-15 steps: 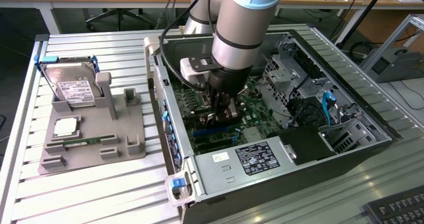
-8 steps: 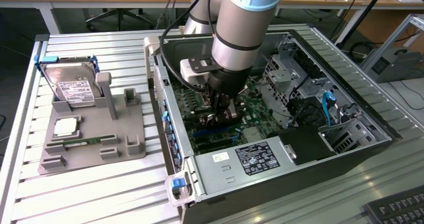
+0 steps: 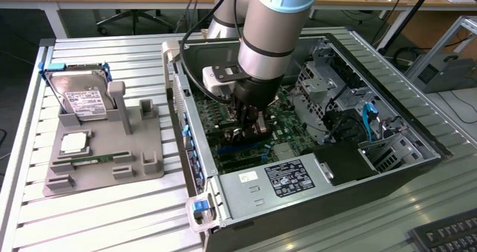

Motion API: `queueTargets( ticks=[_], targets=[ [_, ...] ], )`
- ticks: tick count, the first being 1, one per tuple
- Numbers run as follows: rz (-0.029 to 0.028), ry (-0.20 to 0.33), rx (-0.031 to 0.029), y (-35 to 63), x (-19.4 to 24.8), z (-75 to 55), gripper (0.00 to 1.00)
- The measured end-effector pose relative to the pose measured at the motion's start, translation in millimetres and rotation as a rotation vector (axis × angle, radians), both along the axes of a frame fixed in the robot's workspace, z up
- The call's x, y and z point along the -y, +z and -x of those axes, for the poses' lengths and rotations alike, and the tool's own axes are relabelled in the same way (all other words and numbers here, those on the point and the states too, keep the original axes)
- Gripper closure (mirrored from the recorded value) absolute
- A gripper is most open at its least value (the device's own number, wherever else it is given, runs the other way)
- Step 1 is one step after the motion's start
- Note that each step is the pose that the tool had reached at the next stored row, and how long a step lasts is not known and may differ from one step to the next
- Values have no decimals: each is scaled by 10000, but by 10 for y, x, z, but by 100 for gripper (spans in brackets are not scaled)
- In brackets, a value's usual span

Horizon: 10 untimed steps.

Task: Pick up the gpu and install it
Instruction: 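Insert the gpu into the slot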

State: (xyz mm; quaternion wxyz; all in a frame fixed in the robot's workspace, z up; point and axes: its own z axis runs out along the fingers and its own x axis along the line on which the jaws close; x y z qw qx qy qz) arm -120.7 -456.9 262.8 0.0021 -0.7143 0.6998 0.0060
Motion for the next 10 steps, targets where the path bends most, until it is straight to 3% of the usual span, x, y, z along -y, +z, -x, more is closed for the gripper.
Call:
queueTargets(
  ticks=[5,10],
  targets=[
    [2,0,0,0,0,0,73],
    [48,-162,0,-1,0,0,73]
  ],
)
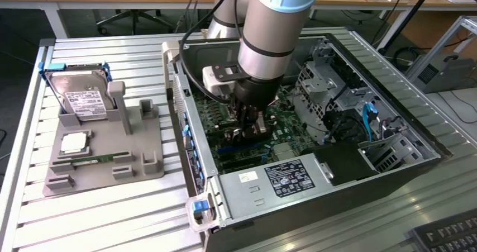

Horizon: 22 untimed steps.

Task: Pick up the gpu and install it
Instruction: 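Insert the gpu into the slot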

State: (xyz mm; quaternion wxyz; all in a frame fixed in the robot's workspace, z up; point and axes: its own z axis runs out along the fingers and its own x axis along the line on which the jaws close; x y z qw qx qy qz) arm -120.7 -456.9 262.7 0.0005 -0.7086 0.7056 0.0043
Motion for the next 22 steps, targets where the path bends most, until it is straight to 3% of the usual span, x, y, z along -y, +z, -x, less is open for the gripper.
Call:
queueTargets(
  ticks=[22],
  targets=[
    [18,-53,-3,-74,1,0,73]
  ],
)
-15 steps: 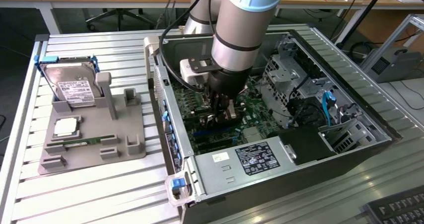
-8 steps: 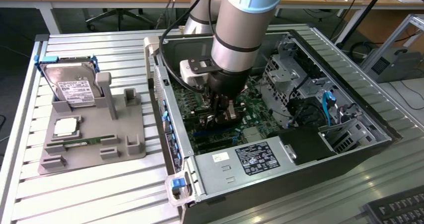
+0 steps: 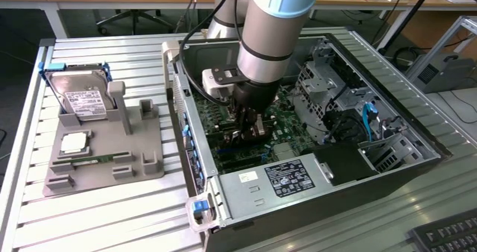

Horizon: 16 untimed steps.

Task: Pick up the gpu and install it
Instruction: 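Insert the gpu into the slot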

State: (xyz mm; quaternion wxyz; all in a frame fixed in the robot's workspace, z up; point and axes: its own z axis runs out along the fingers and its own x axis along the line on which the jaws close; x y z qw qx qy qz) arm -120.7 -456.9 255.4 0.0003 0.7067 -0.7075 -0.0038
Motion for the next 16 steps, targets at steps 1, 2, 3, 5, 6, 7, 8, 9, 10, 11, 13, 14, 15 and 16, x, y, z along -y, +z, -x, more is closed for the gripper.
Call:
queueTargets(
  ticks=[1,2,3,5,6,7,8,9,10,11,13,14,15,16],
  targets=[
    [-3,0,2,-2,0,0,73],
    [-4,0,3,-2,-1,0,73],
    [-5,0,3,-2,-1,0,73],
    [-14,0,9,-7,-1,-1,72],
    [-13,0,8,-6,-1,-1,66],
    [-6,0,4,-3,-1,-1,66],
    [-6,0,4,-3,-1,-1,66],
    [-6,1,3,-3,-1,-1,66],
    [-1,0,1,4,0,0,66],
    [-1,0,0,12,-1,0,66],
    [-3,1,3,74,-4,-1,66],
    [-3,0,3,117,-6,0,66],
    [-1,-2,4,172,-13,0,66],
    [0,-1,6,208,-16,0,66]
  ],
)
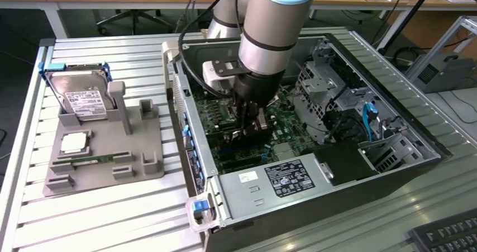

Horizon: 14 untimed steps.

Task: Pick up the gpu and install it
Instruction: 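Insert the gpu into the slot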

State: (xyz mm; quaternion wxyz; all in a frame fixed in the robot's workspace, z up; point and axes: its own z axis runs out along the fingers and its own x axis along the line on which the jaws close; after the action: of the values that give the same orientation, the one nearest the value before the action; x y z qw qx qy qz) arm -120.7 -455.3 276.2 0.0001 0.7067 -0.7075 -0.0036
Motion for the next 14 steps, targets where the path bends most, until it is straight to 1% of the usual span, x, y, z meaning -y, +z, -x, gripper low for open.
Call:
queueTargets(
  ticks=[1,2,3,4,5,9,14],
  targets=[
    [15,1,6,110,-15,0,67],
    [27,1,6,138,-20,0,80],
    [23,3,7,137,-21,-4,86],
    [23,5,-8,137,-21,-16,86],
    [25,18,-41,138,-21,-44,89],
    [25,46,-215,138,-20,-223,89],
    [23,54,-400,137,-20,-452,89]
  ],
)
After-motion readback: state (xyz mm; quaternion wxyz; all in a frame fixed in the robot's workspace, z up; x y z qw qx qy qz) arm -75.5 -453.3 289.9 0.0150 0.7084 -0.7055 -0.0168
